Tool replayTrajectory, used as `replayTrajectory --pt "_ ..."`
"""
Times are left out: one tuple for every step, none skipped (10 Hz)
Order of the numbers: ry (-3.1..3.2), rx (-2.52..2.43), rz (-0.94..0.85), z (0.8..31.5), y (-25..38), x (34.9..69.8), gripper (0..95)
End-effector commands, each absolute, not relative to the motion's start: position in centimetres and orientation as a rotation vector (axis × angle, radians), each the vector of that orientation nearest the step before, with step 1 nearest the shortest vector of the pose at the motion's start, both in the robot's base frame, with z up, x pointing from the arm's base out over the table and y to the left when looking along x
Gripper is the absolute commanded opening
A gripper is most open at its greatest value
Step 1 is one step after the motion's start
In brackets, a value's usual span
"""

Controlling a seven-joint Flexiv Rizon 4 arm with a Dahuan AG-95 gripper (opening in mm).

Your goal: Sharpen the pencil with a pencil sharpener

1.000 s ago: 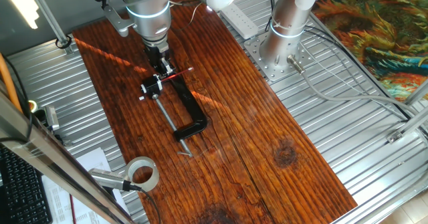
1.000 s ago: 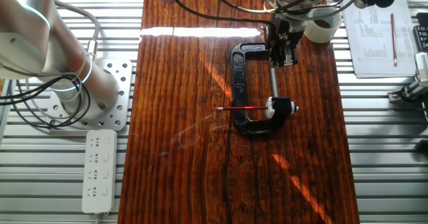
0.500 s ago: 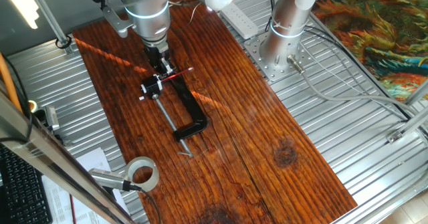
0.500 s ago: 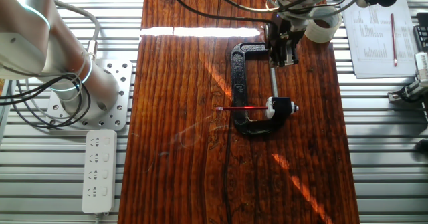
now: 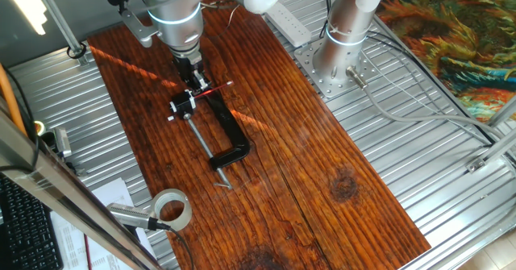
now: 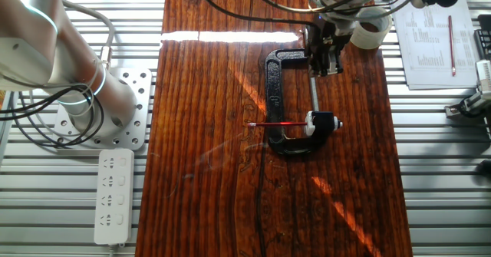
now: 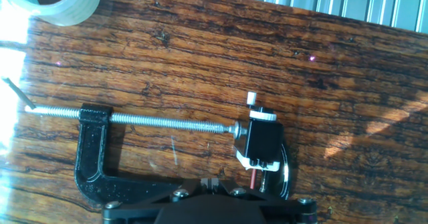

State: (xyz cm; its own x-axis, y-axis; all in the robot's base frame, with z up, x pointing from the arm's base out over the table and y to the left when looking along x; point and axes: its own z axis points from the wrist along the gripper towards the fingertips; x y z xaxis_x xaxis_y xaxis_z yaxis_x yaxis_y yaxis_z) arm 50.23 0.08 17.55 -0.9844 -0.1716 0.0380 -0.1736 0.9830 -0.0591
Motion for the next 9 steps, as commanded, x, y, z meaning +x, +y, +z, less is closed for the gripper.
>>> replayTrajectory --pt "-3.103 0.275 0.091 17.0 -0.5 51.2 0.0" --pt "-3.104 0.263 0.085 17.3 -0.5 52.1 0.0" --pt "-3.104 0.249 0.086 17.5 -0.4 52.7 0.0" --pt "-3.103 0.23 0.086 17.7 -0.1 53.6 0.0" --pt "-3.097 0.207 0.087 17.8 0.1 54.6 0.0" --pt "-3.098 0.199 0.087 17.7 0.1 55.3 0.0" --pt "-3.1 0.194 0.087 17.3 0.0 56.1 0.0" --pt "-3.101 0.192 0.086 16.9 -0.2 57.0 0.0" --pt "-3.1 0.19 0.086 16.8 -0.2 57.7 0.0"
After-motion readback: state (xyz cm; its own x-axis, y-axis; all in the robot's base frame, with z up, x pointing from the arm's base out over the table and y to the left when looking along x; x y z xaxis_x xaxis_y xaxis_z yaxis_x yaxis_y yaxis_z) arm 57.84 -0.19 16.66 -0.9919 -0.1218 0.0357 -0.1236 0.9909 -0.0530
